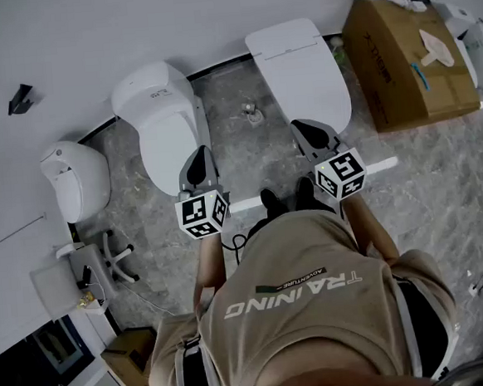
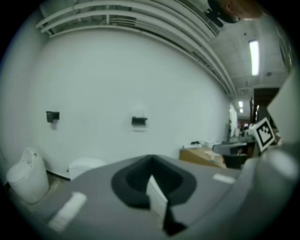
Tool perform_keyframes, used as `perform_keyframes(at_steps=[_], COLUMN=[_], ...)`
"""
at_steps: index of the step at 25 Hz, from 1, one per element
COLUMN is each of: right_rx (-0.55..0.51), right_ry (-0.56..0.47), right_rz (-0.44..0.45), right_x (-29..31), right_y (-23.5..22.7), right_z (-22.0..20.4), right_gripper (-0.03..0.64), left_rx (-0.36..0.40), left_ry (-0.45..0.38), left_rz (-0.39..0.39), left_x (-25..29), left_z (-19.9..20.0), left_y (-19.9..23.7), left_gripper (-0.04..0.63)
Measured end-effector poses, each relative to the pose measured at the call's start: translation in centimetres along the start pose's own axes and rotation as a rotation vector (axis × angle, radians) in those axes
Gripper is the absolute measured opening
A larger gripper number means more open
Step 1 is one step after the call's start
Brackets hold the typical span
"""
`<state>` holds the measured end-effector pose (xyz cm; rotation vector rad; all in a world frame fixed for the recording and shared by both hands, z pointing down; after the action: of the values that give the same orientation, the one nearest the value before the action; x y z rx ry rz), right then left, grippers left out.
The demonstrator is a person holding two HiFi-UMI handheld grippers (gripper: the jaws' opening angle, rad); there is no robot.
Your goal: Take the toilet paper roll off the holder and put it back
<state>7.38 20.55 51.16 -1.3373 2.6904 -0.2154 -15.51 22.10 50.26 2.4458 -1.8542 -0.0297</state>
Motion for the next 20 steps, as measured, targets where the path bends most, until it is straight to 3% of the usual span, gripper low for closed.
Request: perform_keyframes(at_steps=[9,20], right_rx=[-0.005,0.057], right_ry=[-0.009,-0.005], right_rz=[0.041,-0.043], right_x=[1.5,2.4], right_y=[2.6,4.1], right_z=[1.4,0.3], right_gripper=[0.011,0.011], left_rx=[-0.01,-0.052], left_ry=[-0.05,-0.027], left_rz=[-0.003,-0.037], left_x=[-0.7,-1.5], left_z=[1.7,-0.9], left_y=[1.4,4.8], left_gripper=[0.005,0.005])
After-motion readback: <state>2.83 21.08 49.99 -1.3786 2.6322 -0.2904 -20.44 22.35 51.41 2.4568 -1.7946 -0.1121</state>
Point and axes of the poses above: the fingertips, and each gripper's own axes: x forward along the fingers, y to its left, z out of its top, the point moved 2 cm from there along -x, backward along the fingers, and after that the axes turned 15 degrees about -y, right-handed, at the moved point
